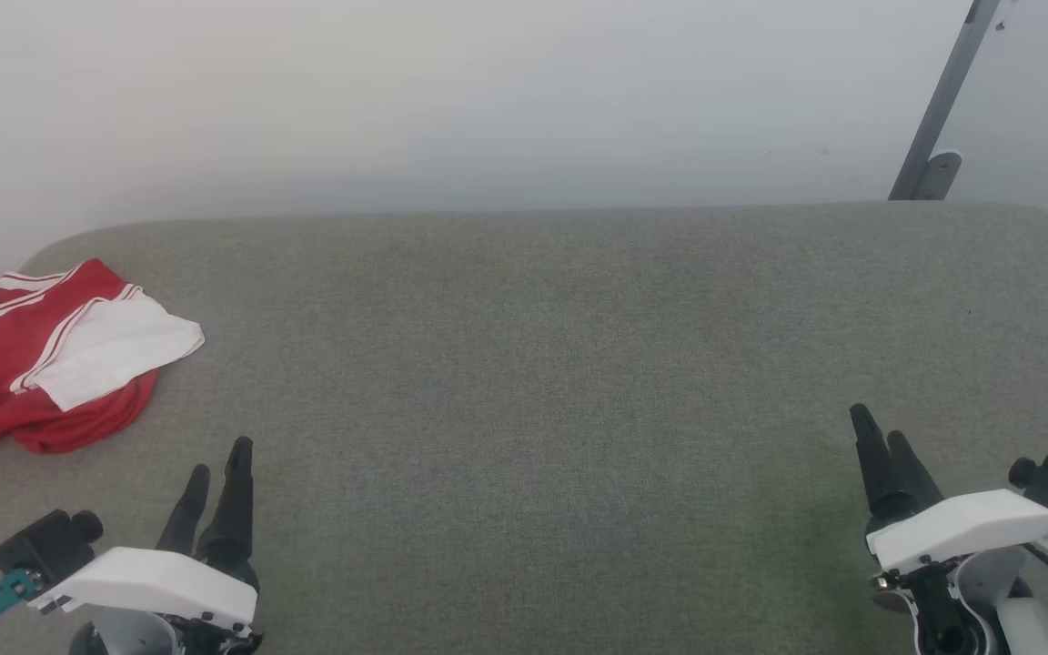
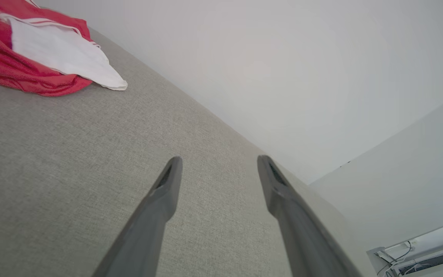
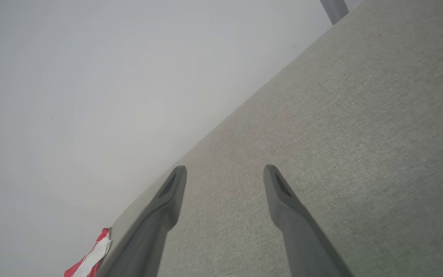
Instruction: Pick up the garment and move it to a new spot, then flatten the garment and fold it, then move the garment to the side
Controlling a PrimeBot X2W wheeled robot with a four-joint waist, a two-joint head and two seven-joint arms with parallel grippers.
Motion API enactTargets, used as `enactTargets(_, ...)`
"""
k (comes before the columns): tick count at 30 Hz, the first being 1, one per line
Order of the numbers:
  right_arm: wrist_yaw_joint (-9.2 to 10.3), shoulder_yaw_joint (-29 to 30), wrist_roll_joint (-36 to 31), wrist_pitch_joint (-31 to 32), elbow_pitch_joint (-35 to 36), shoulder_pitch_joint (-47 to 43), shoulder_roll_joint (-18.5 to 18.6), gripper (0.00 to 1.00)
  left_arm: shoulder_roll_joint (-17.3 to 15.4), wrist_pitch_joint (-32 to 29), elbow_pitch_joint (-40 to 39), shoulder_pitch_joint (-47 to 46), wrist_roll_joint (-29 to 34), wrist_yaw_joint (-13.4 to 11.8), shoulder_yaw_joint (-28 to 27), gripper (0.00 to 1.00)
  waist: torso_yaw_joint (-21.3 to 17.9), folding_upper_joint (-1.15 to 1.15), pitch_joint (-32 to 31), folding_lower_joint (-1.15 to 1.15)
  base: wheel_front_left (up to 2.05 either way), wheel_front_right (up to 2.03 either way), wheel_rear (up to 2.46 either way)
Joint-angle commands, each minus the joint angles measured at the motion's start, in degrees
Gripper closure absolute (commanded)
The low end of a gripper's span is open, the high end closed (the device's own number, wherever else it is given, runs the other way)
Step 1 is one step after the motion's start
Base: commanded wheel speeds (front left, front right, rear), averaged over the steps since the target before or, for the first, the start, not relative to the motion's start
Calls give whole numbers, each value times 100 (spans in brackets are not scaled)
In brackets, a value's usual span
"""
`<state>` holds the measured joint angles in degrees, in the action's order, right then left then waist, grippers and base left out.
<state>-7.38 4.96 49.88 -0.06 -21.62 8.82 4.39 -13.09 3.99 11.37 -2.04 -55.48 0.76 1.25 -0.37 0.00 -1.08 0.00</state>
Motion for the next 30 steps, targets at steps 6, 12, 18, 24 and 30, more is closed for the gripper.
enactTargets(6, -13, 132, -516, -25, 199, 97, -14, 0, -115, 148, -125, -97, 595, 75, -44, 0, -1, 0, -11, 0, 0, 0, 0)
enactTargets(12, -13, 204, -884, -28, 307, 57, -24, 0, -132, 251, -206, -47, 977, 171, -143, 0, -10, 0, -18, 0, 0, 0, 0)
enactTargets(18, -14, 261, -1282, -61, 386, 26, -31, 0, -119, 352, -292, 33, 1313, 276, -307, 0, -32, 0, -17, 0, 0, 0, 0)
enactTargets(24, -15, 333, -1699, -118, 440, 12, -55, 0, -124, 449, -355, 96, 1691, 348, -410, 0, -52, 0, -18, 0, 0, 0, 0)
enactTargets(30, -15, 390, -2133, -170, 469, -1, -78, 0, -109, 553, -442, 160, 2096, 419, -497, 0, -61, 0, -28, 0, 0, 0, 0)
